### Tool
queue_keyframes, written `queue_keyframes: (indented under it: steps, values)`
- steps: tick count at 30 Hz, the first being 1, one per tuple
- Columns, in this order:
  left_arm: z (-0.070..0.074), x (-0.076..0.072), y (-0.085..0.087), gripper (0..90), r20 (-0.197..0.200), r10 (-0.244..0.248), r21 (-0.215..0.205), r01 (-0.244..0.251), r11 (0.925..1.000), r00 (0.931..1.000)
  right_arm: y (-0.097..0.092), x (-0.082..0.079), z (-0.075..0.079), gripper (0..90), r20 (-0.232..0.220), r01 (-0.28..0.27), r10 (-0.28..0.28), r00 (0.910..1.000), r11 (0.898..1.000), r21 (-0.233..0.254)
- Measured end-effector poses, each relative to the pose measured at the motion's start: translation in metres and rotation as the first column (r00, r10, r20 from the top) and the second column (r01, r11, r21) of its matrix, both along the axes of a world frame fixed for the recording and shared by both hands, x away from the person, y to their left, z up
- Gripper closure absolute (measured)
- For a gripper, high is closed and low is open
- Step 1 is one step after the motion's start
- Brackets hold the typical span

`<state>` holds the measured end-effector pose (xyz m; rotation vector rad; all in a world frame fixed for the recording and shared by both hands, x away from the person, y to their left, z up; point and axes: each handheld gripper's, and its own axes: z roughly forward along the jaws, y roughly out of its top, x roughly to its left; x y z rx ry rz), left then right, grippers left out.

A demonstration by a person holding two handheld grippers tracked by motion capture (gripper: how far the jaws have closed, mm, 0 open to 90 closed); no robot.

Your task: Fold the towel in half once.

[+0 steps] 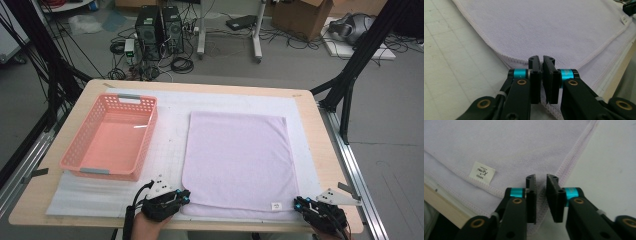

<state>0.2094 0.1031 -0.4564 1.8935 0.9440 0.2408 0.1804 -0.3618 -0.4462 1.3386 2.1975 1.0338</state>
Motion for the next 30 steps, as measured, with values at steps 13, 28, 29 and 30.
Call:
queue_keyframes:
  steps: [13, 28, 29, 30]
  values:
    - [0.011, -0.017, 0.011, 87.6, 0.043, 0.009, -0.073, -0.006, 0.9973, 0.9991, -0.004, -0.012, 0.015, 87.9, 0.047, 0.008, -0.009, 0.9989, 0.999, 0.035]
    - [0.005, -0.040, 0.016, 68.2, 0.009, 0.034, -0.093, -0.033, 0.9952, 0.9994, -0.012, -0.039, 0.015, 81.7, 0.042, 0.015, -0.016, 0.9990, 0.999, 0.036]
    - [0.005, -0.039, 0.017, 60.7, 0.017, 0.047, -0.106, -0.045, 0.9933, 0.9988, -0.012, -0.038, 0.014, 75.1, 0.044, 0.022, -0.023, 0.9987, 0.999, 0.035]
    - [0.006, -0.038, 0.019, 58.3, 0.034, 0.057, -0.121, -0.053, 0.9913, 0.9978, -0.012, -0.038, 0.014, 72.9, 0.045, 0.034, -0.036, 0.9983, 0.999, 0.043]
